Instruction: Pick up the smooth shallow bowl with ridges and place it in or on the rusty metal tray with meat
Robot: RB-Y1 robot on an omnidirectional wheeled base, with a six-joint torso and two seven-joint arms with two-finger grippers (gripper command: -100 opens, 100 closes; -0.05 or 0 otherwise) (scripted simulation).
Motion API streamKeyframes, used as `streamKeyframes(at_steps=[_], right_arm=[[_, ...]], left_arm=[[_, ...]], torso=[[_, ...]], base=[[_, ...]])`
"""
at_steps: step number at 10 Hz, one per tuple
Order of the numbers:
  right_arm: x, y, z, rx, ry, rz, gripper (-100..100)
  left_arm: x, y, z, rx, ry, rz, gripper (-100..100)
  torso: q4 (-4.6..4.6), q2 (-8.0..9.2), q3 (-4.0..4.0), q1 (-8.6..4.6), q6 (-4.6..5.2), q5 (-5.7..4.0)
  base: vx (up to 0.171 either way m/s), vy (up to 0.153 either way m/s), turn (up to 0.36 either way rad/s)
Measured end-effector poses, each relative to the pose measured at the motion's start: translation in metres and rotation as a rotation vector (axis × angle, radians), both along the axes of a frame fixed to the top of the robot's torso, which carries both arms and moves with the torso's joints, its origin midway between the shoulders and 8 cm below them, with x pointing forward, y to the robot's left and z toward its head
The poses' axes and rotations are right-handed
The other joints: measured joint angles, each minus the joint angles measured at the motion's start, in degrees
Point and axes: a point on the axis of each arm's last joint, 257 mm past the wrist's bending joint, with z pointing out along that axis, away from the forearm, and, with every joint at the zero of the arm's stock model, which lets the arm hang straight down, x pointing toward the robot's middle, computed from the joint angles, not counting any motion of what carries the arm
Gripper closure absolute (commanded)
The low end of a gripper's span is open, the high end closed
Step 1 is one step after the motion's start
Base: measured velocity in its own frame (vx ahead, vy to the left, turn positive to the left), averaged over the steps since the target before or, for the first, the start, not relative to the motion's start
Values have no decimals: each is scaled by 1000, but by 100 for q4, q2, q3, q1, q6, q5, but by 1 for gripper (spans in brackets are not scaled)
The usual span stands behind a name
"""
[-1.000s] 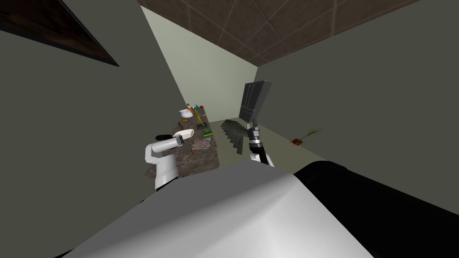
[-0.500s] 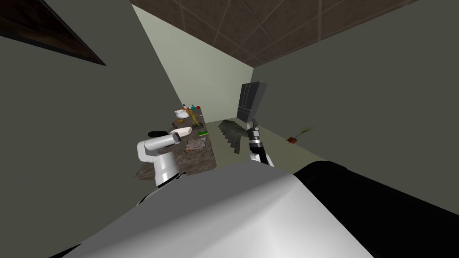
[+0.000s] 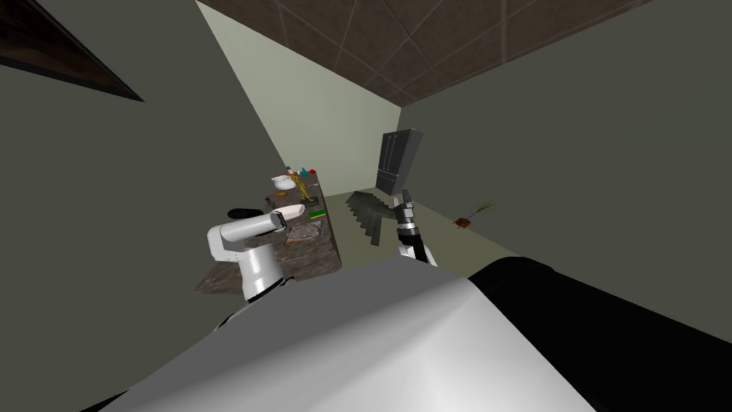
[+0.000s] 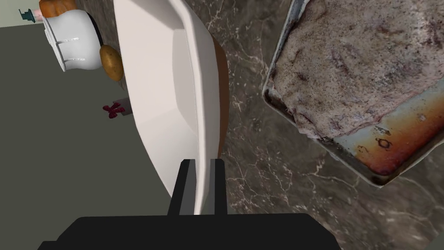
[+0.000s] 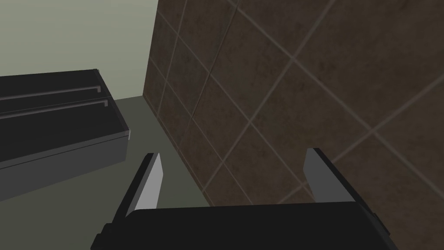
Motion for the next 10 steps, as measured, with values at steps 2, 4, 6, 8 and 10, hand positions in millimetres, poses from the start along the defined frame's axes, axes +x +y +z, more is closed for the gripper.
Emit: streamKeyframes(at_steps=[2, 4, 6, 8, 10], right_arm=[[0, 0, 0, 0, 0, 0, 0], [0, 0, 0, 0, 0, 0, 0], [0, 0, 0, 0, 0, 0, 0], [0, 0, 0, 0, 0, 0, 0], [0, 0, 0, 0, 0, 0, 0]], left_arm=[[-8, -3, -5, -11, 25, -9, 100], [-15, -7, -12, -22, 53, -20, 100], [-22, -12, -18, -32, 80, -33, 100], [-30, -18, -26, -44, 111, -48, 100], [-39, -22, -33, -56, 142, -63, 100]], torso=[[4, 8, 6, 6, -1, -1], [4, 9, 6, 7, -1, -1], [7, 14, 11, 8, -1, -3], [8, 16, 12, 3, -1, -5], [10, 13, 11, 2, -1, -8]], base=[[-18, -77, 12], [-20, -75, 16], [-26, -68, 16], [-20, -79, 28], [-9, -55, 15]])
